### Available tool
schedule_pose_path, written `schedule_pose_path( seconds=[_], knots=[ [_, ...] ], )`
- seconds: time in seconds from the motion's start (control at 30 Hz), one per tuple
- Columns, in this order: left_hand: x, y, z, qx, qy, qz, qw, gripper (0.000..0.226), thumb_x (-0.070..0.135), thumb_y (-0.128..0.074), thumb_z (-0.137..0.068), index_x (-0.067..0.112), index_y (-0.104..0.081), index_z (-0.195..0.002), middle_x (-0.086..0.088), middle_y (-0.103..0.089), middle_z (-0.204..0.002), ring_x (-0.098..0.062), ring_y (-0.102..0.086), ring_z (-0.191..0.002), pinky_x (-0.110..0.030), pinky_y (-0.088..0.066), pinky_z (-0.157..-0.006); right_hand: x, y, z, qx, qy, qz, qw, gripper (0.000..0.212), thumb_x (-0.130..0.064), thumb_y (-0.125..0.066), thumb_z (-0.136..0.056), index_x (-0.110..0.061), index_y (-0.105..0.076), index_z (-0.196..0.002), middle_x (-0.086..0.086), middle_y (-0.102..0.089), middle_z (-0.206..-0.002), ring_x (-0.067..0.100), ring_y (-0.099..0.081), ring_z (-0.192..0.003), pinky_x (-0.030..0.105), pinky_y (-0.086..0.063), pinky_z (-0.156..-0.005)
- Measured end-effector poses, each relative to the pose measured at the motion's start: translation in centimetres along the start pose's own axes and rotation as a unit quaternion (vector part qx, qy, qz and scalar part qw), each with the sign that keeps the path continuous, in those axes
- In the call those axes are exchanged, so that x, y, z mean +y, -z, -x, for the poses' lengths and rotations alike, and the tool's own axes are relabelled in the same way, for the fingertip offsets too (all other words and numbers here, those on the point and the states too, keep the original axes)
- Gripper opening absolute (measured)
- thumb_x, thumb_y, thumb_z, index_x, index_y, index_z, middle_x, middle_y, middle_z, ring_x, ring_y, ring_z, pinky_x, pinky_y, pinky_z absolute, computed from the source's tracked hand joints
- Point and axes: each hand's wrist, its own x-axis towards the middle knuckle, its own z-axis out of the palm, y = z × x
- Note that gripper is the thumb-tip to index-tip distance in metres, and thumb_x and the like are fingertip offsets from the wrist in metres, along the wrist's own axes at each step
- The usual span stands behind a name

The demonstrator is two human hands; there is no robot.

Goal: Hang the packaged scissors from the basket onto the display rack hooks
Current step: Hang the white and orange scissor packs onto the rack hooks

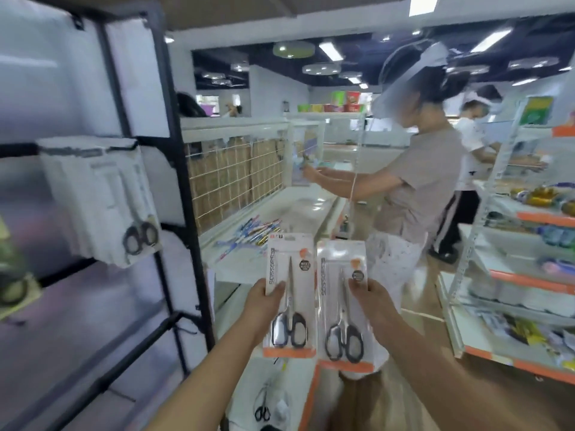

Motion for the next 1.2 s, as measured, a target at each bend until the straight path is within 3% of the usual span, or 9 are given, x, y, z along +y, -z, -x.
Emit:
schedule_pose_path(
  seconds=[0.1, 0.27, 0.37, 0.43, 0.53, 0.67, 0.87, 1.07, 1.2],
  knots=[
    [-2.3, 0.9, 3.2, 0.059, 0.020, 0.032, 0.998, 0.014, 0.020, -0.052, -0.096, 0.019, -0.056, -0.110, 0.002, -0.063, -0.101, -0.010, -0.059, -0.086, -0.019, -0.044, -0.067, 1.8, -0.9, 1.6, -0.066, -0.013, 0.029, 0.997, 0.035, -0.024, -0.050, -0.097, 0.003, -0.051, -0.119, 0.026, -0.056, -0.115, 0.028, -0.052, -0.094, 0.045, -0.043, -0.092],
    [-4.7, 3.8, 10.1, 0.174, 0.054, 0.031, 0.983, 0.022, 0.022, -0.055, -0.094, 0.011, -0.062, -0.113, -0.004, -0.068, -0.108, -0.017, -0.064, -0.090, -0.025, -0.053, -0.077, 2.5, -2.9, 4.8, -0.179, 0.006, 0.053, 0.982, 0.048, -0.027, -0.048, -0.098, -0.002, -0.041, -0.138, 0.016, -0.046, -0.139, 0.032, -0.044, -0.126, 0.036, -0.035, -0.101],
    [-5.1, 7.0, 15.5, 0.250, 0.055, 0.002, 0.967, 0.015, 0.023, -0.052, -0.095, 0.015, -0.062, -0.104, 0.001, -0.066, -0.098, -0.010, -0.061, -0.079, -0.015, -0.048, -0.062, 2.4, -5.6, 7.7, -0.248, 0.007, 0.052, 0.967, 0.050, -0.029, -0.049, -0.098, -0.002, -0.039, -0.139, 0.014, -0.044, -0.140, 0.031, -0.040, -0.130, 0.036, -0.033, -0.103],
    [-5.3, 9.6, 19.2, 0.306, 0.059, -0.001, 0.950, 0.017, 0.023, -0.053, -0.094, 0.011, -0.063, -0.101, -0.004, -0.068, -0.096, -0.014, -0.062, -0.078, -0.021, -0.050, -0.067, 1.8, -7.8, 10.5, -0.301, 0.025, 0.047, 0.952, 0.036, -0.027, -0.051, -0.097, -0.006, -0.052, -0.126, 0.013, -0.052, -0.132, 0.031, -0.046, -0.126, 0.036, -0.035, -0.103],
    [-4.5, 13.5, 25.2, 0.404, 0.049, 0.009, 0.913, 0.009, 0.019, -0.055, -0.094, 0.011, -0.057, -0.089, -0.003, -0.064, -0.081, -0.011, -0.055, -0.064, -0.010, -0.044, -0.046, 0.6, -11.3, 14.9, -0.372, 0.062, 0.032, 0.926, 0.009, -0.021, -0.055, -0.094, -0.017, -0.061, -0.090, 0.015, -0.065, -0.113, 0.031, -0.060, -0.105, 0.045, -0.045, -0.099],
    [-2.6, 18.3, 33.4, 0.512, 0.037, -0.003, 0.858, 0.015, 0.023, -0.054, -0.091, 0.010, -0.058, -0.099, 0.000, -0.065, -0.084, -0.009, -0.058, -0.068, -0.013, -0.045, -0.047, -2.4, -15.1, 22.3, -0.452, 0.128, 0.016, 0.883, 0.016, -0.023, -0.055, -0.094, -0.012, -0.058, -0.105, 0.005, -0.063, -0.105, 0.022, -0.057, -0.098, 0.030, -0.044, -0.088],
    [-2.5, 23.9, 45.4, 0.606, 0.018, 0.025, 0.795, 0.012, 0.019, -0.055, -0.093, 0.008, -0.053, -0.090, -0.003, -0.059, -0.080, -0.015, -0.055, -0.068, -0.014, -0.045, -0.048, -3.1, -20.4, 33.9, -0.575, 0.154, 0.008, 0.803, 0.012, -0.022, -0.052, -0.096, -0.013, -0.058, -0.100, 0.002, -0.063, -0.093, 0.017, -0.058, -0.085, 0.030, -0.045, -0.074],
    [-6.0, 28.0, 56.7, 0.666, 0.045, 0.060, 0.742, 0.014, 0.014, -0.054, -0.095, 0.004, -0.056, -0.105, -0.006, -0.064, -0.092, -0.010, -0.058, -0.071, -0.012, -0.045, -0.049, 0.6, -25.0, 45.5, -0.650, 0.119, 0.028, 0.750, 0.018, -0.023, -0.053, -0.095, -0.009, -0.059, -0.105, 0.009, -0.066, -0.105, 0.025, -0.062, -0.098, 0.039, -0.048, -0.088],
    [-8.7, 30.8, 62.7, 0.682, 0.082, 0.060, 0.725, 0.013, 0.016, -0.052, -0.096, 0.003, -0.054, -0.098, -0.005, -0.060, -0.082, -0.010, -0.054, -0.068, -0.013, -0.042, -0.050, 4.3, -27.8, 51.9, -0.676, 0.084, 0.055, 0.730, 0.015, -0.019, -0.051, -0.097, -0.008, -0.058, -0.104, 0.007, -0.064, -0.101, 0.020, -0.061, -0.090, 0.028, -0.048, -0.070]
  ],
)
